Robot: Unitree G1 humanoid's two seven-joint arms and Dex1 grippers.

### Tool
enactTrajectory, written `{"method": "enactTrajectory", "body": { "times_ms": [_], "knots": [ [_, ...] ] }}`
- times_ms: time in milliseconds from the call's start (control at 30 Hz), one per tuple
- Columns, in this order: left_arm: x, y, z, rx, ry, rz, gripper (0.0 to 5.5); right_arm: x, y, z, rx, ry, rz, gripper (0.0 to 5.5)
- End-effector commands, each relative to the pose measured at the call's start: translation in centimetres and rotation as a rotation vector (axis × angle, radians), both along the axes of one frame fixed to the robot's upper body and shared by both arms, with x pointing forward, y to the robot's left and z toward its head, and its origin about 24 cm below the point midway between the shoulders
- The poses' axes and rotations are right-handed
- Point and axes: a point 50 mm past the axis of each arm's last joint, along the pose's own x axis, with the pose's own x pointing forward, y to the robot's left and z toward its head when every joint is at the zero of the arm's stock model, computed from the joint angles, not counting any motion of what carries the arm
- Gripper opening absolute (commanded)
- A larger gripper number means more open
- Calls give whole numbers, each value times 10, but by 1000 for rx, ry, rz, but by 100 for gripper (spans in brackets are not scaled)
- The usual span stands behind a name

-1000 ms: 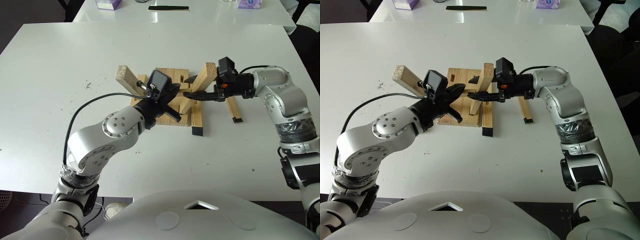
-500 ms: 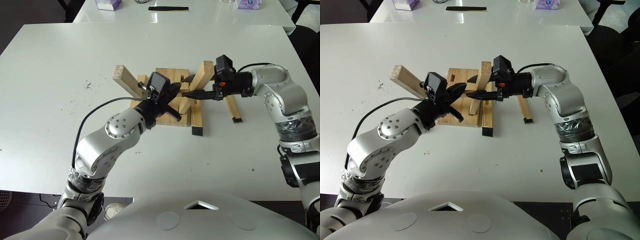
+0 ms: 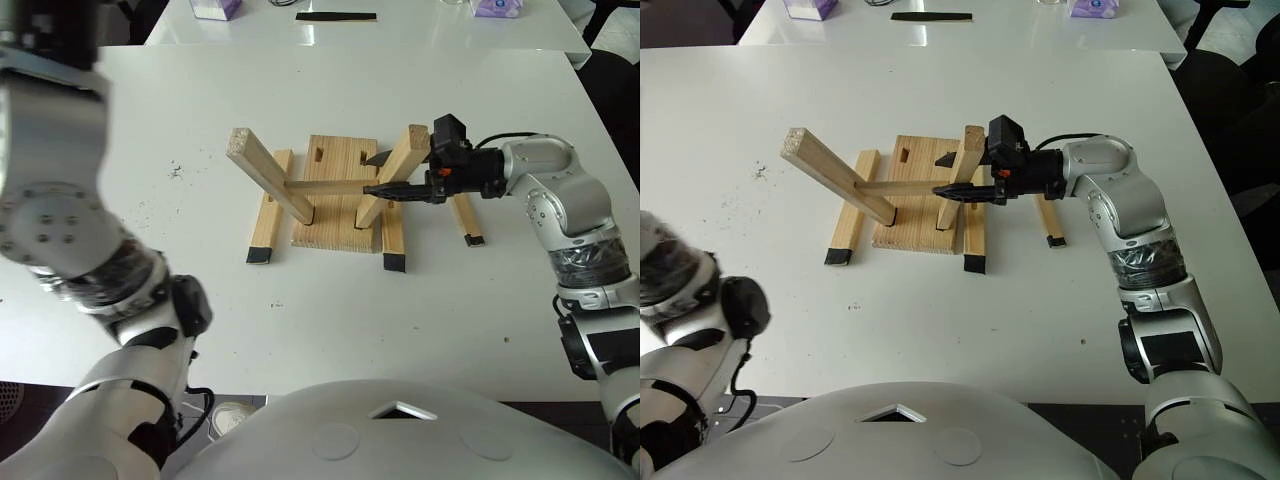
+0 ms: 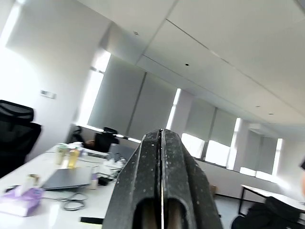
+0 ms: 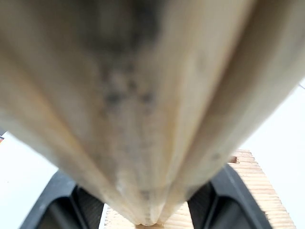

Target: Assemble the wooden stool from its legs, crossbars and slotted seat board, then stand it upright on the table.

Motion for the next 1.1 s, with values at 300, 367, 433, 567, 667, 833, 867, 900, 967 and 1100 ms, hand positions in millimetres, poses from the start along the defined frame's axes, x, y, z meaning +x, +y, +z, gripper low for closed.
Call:
{"method": "enactTrajectory", "body": {
  "times_ms": [300, 367, 433, 567, 667, 833, 867, 900, 967, 1100],
  "knots": [
    [-39, -103, -118, 452, 467, -428, 0, 1, 1, -24, -123, 90, -32, 201],
    [-39, -107, -132, 488, 536, -418, 0, 3, 1, -23, -125, 85, -32, 201],
    [-36, -112, -142, 507, 579, -411, 0, 4, 1, -22, -124, 81, -31, 201],
    [-35, -120, -146, 518, 573, -411, 0, 5, 5, -20, -122, 76, -11, 201],
    [-38, -126, -158, 546, 617, -442, 0, 6, 6, -20, -126, 78, 3, 201],
    [-38, -126, -187, 563, 762, -437, 0, 7, 8, -18, -133, 77, 18, 201],
    [-40, -124, -196, 588, 800, -429, 0, 7, 8, -19, -134, 76, 20, 201],
    [-41, -122, -203, 602, 833, -415, 0, 7, 9, -19, -134, 75, 20, 201],
    [-40, -119, -204, 599, 826, -390, 0, 8, 8, -18, -133, 74, 18, 201],
    [-31, -117, -188, 520, 756, -369, 0, 7, 5, -18, -132, 73, 4, 201]
  ]
}}
